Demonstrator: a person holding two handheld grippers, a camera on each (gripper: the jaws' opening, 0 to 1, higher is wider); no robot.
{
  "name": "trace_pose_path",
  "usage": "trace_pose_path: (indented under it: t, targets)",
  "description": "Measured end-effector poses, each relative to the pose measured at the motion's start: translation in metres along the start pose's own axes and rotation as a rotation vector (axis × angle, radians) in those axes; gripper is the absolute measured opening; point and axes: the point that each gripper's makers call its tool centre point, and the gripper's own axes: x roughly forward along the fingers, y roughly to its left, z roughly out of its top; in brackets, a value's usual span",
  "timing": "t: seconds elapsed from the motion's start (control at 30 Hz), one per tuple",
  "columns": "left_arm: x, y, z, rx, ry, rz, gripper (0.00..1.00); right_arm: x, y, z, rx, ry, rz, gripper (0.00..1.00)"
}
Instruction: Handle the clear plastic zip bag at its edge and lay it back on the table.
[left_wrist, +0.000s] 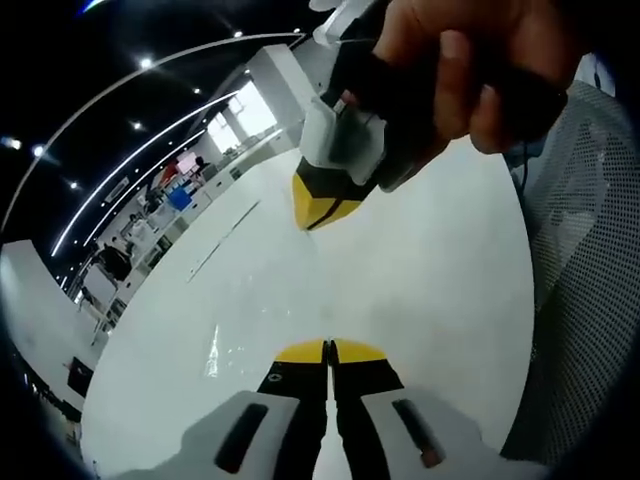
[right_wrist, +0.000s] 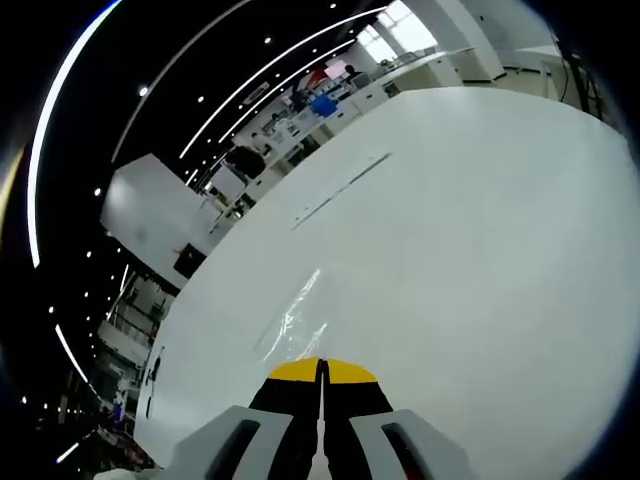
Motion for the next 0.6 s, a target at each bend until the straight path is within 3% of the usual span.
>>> trace_pose_path:
  t: [0.23,0.4,0.47,0.6]
  targets:
    - [-0.002,0.001,-0.004,-0.003,0.011,-0.009,0.0,0.0,0.002,-0.005,-0.035,0.024,0.012,0.0]
    - [-0.003,0.001,-0.008,-0.002,0.021,-0.018,0.0,-0.002,-0.006,-0.014,-0.185,0.089,-0.01,0.0]
    - [-0.004,0.001,-0.009,0.0,0.022,-0.023,0.0,-0.001,-0.003,-0.016,-0.298,0.115,0.03,0.0]
    - [-0.005,0.001,-0.011,0.011,0.029,-0.028,0.0,-0.009,-0.003,-0.021,-0.446,0.133,0.026,0.01]
